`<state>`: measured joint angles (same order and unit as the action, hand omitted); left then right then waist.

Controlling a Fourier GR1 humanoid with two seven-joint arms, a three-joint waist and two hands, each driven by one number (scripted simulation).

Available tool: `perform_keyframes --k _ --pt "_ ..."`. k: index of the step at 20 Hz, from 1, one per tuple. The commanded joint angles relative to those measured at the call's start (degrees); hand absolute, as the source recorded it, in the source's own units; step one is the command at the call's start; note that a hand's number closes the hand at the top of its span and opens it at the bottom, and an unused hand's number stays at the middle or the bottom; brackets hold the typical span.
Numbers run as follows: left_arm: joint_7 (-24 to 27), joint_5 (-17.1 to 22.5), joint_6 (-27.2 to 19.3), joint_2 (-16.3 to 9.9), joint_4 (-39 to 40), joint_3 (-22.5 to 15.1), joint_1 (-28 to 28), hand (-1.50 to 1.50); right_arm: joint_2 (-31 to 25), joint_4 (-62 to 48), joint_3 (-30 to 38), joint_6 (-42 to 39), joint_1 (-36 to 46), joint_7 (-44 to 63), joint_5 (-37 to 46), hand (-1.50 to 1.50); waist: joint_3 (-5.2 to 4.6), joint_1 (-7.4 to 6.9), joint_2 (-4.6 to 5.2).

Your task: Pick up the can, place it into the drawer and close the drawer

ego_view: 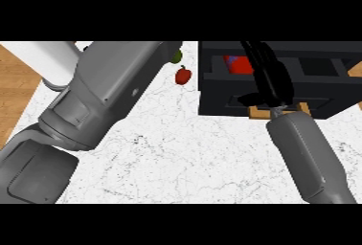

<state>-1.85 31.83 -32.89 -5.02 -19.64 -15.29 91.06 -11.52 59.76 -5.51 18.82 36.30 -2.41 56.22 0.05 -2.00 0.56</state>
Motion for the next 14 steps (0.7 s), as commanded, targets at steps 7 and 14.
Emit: perform_keyframes --k 7,14 --pt "-5.39 -1.43 3.71 -7.00 -7.24 -0.86 -5.42 -1.50 1.92 -21.51 5.27 13.74 15.02 0.09 4.85 -1.50 -0.03 -2.03 -0.23" --pt "-6.73 -2.28 3.07 -7.82 -13.67 -1.80 -9.70 -1.50 0.46 -33.67 8.52 19.05 22.67 -1.62 5.41 -1.50 -0.02 -4.03 0.24"
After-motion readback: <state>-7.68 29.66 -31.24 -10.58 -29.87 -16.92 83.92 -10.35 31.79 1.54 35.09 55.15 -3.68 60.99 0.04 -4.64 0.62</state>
